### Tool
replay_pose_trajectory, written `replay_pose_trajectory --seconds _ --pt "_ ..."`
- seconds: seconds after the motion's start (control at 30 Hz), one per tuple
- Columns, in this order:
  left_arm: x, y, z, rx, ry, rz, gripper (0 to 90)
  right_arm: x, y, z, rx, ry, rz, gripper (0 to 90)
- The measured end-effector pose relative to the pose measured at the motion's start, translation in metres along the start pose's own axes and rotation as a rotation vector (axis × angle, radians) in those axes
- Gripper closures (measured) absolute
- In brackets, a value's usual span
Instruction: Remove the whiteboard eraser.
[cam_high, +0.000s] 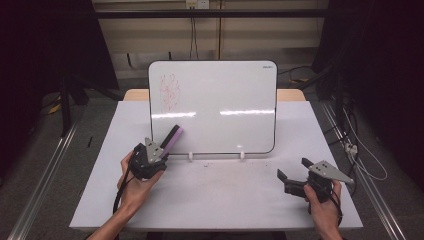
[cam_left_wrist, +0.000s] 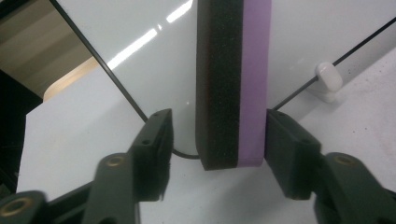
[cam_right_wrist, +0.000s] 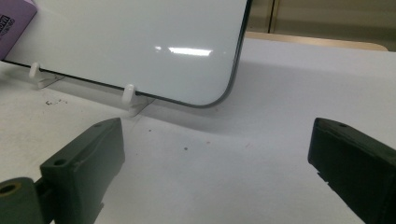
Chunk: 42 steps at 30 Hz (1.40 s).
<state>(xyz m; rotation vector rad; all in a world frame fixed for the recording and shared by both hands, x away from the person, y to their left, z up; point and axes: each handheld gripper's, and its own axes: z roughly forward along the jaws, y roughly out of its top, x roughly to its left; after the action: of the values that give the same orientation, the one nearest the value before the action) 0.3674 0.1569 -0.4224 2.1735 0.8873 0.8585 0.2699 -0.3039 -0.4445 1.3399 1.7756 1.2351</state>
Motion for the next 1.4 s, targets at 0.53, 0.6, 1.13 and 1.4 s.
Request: replay_pose_trajectory --seconds 0.53,0.6,1.13,1.4 --pt "-0.0063 0.0009 0.0041 0.034 -0.002 0.04 59.8 -0.0001 -0.0004 0.0002 0.004 0.003 -0.003 3.3" --pt "-0.0071 0.0012 0.0037 0.042 0.0 0.044 61.0 -0.0004 -0.0004 0.0004 0.006 0.003 -0.002 3.3" --pt "-0.002 0.0 0.0022 0.025 -0.026 0.015 63.6 0.0003 -0.0003 0.0014 0.007 0.008 -0.003 3.4" --pt "0.0001 0.0 -0.0055 -0.022 -0.052 -0.009 63.7 0.0005 -0.0004 0.0016 0.009 0.01 -0.006 3.6"
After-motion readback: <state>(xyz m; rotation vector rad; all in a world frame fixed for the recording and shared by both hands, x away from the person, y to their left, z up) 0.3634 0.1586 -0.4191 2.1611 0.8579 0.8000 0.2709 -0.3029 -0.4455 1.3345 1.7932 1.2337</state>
